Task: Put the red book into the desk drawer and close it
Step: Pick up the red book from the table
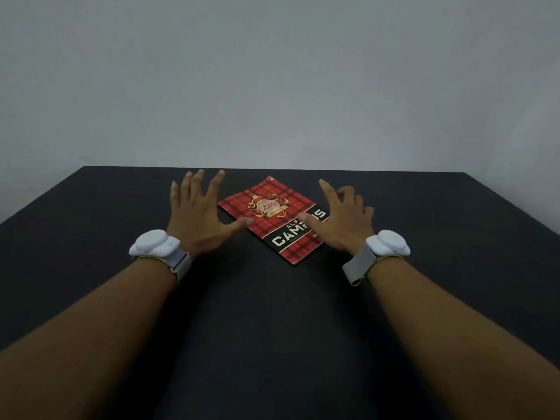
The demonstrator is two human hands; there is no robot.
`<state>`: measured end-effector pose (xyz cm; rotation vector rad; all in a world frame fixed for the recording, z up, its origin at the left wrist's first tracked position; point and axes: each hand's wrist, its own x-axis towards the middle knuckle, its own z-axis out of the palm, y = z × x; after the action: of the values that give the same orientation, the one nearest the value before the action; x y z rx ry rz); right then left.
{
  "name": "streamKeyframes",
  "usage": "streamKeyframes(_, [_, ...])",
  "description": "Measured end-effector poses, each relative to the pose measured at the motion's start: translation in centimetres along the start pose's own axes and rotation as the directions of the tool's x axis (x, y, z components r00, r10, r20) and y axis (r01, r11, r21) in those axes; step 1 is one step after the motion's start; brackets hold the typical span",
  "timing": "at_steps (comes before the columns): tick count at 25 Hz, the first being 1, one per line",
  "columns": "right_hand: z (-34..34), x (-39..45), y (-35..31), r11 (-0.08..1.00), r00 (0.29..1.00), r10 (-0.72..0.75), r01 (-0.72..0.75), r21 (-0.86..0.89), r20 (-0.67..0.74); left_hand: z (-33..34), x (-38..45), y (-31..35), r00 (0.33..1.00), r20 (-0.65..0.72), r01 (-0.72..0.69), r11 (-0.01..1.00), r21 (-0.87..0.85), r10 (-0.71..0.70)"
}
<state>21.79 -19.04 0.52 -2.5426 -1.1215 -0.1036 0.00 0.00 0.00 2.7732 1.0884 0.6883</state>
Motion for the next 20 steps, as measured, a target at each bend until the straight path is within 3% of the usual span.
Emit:
streamKeyframes(8, [2.9,1.6,0.8,0.99,0.994,0.027,-0.013,-0.138,0.103,3.3,1.7,0.9,0.973,0.208,0.108,0.993,-0.038,-0.097])
streamKeyframes(13, [3.2,1.8,0.6,0.988,0.994,0.022,-0.006,-0.154,0.103,3.4,2.2,2.1,0.969,0.195,0.209,0.929,-0.306,-0.154])
streamKeyframes(17, [3.1,1.8,0.4,0.988,0.993,0.031,-0.013,-0.154,0.112,2.9,1.7,2.9,0.944,0.217,0.33,0.687,-0.648,-0.249])
streamKeyframes(18, [3.1,1.7,0.4,0.988,0.993,0.035,-0.017,-0.151,0.114,2.8,1.8,3.3,0.934,0.233,0.351,0.578,-0.737,-0.271])
streamKeyframes(20, [3.1,1.6,0.3,0.989,0.993,0.045,-0.028,-0.143,0.113,2.5,2.3,4.0,0.889,0.291,0.394,0.265,-0.88,-0.355])
